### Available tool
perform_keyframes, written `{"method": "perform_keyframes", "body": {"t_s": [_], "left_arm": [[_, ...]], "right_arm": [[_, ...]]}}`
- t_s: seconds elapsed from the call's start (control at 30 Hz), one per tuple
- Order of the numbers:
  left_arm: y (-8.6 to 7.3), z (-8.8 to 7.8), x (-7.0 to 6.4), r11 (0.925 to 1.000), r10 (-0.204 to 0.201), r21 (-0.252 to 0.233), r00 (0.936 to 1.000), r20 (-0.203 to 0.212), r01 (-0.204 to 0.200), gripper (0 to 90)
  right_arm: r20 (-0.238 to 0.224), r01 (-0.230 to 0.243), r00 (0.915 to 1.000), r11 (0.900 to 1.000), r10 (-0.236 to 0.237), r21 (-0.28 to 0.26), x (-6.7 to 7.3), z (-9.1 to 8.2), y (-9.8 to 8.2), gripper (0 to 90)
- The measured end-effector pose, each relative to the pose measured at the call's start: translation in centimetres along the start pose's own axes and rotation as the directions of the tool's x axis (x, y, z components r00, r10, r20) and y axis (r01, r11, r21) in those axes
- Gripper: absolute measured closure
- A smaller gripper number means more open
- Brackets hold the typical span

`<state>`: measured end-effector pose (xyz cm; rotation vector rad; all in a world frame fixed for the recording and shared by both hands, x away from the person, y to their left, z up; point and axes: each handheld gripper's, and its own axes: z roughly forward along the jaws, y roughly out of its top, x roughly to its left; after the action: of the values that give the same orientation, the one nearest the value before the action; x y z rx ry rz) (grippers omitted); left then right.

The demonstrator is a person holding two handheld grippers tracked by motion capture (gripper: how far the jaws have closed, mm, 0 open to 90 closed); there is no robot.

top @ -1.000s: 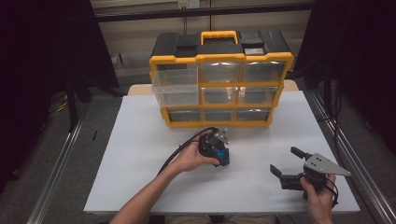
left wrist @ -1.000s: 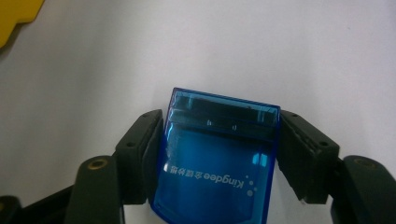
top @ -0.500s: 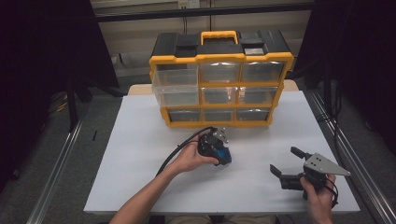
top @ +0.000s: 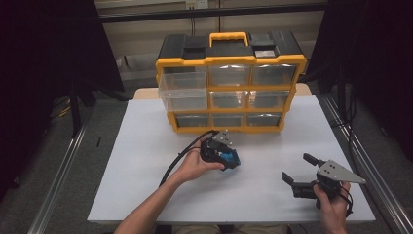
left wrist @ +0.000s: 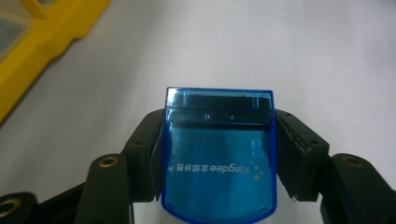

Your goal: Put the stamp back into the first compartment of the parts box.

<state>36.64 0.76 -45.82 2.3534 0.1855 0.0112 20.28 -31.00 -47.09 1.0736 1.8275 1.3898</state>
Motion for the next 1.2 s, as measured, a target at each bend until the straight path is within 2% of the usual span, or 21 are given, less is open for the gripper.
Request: {"method": "perform_keyframes", "body": {"t_s": [0.03, 0.07, 0.1, 0.13, 0.17, 0.23, 0.27, 0.3, 0.33, 0.4, 0.43, 0.63, 0.73, 0.77, 0.8, 0.87, 0.9, 1.07, 1.13, 1.17, 1.2], "left_arm": [[-0.1, -0.2, -0.2, 0.9998, -0.013, -0.016, 0.9999, 0.002, 0.013, 41.1], [-0.2, -0.7, -0.4, 0.9997, 0.003, -0.023, 0.9998, -0.020, -0.004, 41.1], [-0.2, -0.7, -0.4, 0.9997, 0.003, -0.023, 0.9998, -0.020, -0.004, 41.1], [-0.4, -0.8, -0.7, 0.9982, -0.023, -0.056, 0.9994, -0.026, 0.021, 41.1], [-0.6, -1.1, -0.8, 0.9984, -0.031, -0.048, 0.9992, -0.027, 0.030, 41.1], [-1.0, -1.6, -1.0, 0.9967, -0.042, -0.070, 0.9987, -0.029, 0.040, 41.1], [-1.2, -2.2, -1.1, 0.9968, -0.033, -0.074, 0.9990, -0.031, 0.031, 41.1], [-1.2, -2.2, -1.1, 0.9968, -0.033, -0.074, 0.9990, -0.031, 0.031, 41.1], [-1.4, -2.3, -1.2, 0.9930, -0.048, -0.109, 0.9983, -0.033, 0.044, 41.1], [-1.6, -2.8, -1.4, 0.9906, -0.057, -0.126, 0.9975, -0.042, 0.051, 41.1], [-2.0, -3.3, -1.5, 0.9861, -0.072, -0.154, 0.9962, -0.050, 0.064, 41.1], [-2.6, -4.5, -1.9, 0.9818, -0.078, -0.179, 0.9940, -0.078, 0.063, 41.1], [-2.9, -5.0, -2.0, 0.9730, -0.091, -0.219, 0.9927, -0.079, 0.072, 41.1], [-3.0, -5.2, -2.0, 0.9730, -0.093, -0.219, 0.9921, -0.084, 0.073, 41.1], [-3.0, -5.2, -2.1, 0.9691, -0.110, -0.231, 0.9899, -0.090, 0.087, 41.1], [-3.0, -5.7, -2.2, 0.9683, -0.105, -0.238, 0.9887, -0.107, 0.077, 41.1], [-3.0, -5.8, -2.2, 0.9618, -0.111, -0.261, 0.9893, -0.094, 0.083, 41.1], [-3.0, -6.7, -2.8, 0.9501, -0.104, -0.304, 0.9895, -0.101, 0.069, 41.1], [-2.9, -6.9, -2.9, 0.9502, -0.100, -0.305, 0.9903, -0.097, 0.066, 41.1], [-2.9, -7.0, -2.9, 0.9478, -0.098, -0.313, 0.9900, -0.101, 0.062, 41.1], [-2.8, -7.3, -3.1, 0.9418, -0.103, -0.330, 0.9899, -0.098, 0.065, 41.1]], "right_arm": [[-0.001, -0.001, 1.0000, 1.000, 0.001, 0.000, 0.0, 0.0, 0.0, 0.3], [0.001, -0.002, 1.0000, 1.000, 0.002, 0.001, 0.0, 0.0, 0.0, 0.4], [0.001, -0.002, 1.0000, 1.000, 0.002, 0.001, 0.0, 0.0, 0.0, 0.4], [0.003, -0.002, 1.0000, 1.000, 0.002, 0.001, 0.0, 0.0, 0.0, 0.3], [0.004, -0.002, 1.0000, 1.000, 0.002, 0.001, 0.0, 0.0, 0.0, 0.3], [0.002, -0.003, 1.0000, 1.000, 0.003, 0.001, 0.0, 0.1, 0.0, 0.3], [0.004, 0.001, 1.0000, 1.000, -0.001, 0.000, 0.0, 0.1, 0.0, 0.3], [0.004, 0.001, 1.0000, 1.000, -0.001, 0.000, 0.0, 0.1, 0.0, 0.3], [0.004, 0.002, 1.0000, 1.000, -0.002, 0.000, 0.0, 0.1, 0.0, 0.3], [0.006, 0.002, 1.0000, 1.000, -0.002, 0.000, 0.0, 0.1, 0.0, 0.4], [0.006, -0.002, 1.0000, 1.000, 0.002, 0.000, 0.0, 0.1, 0.0, 0.3], [0.005, -0.001, 1.0000, 1.000, 0.001, -0.001, 0.0, 0.1, 0.0, 0.3], [0.008, -0.001, 1.0000, 1.000, 0.002, -0.003, 0.1, 0.0, 0.0, 0.3], [0.007, -0.001, 1.0000, 1.000, 0.001, -0.003, 0.0, 0.0, 0.0, 0.3], [0.011, -0.002, 0.9999, 1.000, 0.002, -0.005, 0.0, 0.0, 0.0, 0.3], [0.014, -0.003, 0.9999, 1.000, 0.003, -0.001, 0.0, 0.1, 0.0, 0.3], [0.014, -0.003, 0.9999, 1.000, 0.003, -0.001, 0.0, 0.1, 0.0, 0.3], [0.007, -0.002, 1.0000, 1.000, 0.002, -0.008, 0.0, 0.0, 0.0, 0.3], [0.005, 0.001, 1.0000, 1.000, -0.001, -0.010, 0.1, 0.0, 0.0, 0.3], [0.004, 0.001, 1.0000, 1.000, -0.001, -0.011, 0.1, 0.0, 0.0, 0.3], [0.002, 0.001, 1.0000, 1.000, -0.001, -0.012, 0.1, 0.0, 0.0, 0.3]]}}
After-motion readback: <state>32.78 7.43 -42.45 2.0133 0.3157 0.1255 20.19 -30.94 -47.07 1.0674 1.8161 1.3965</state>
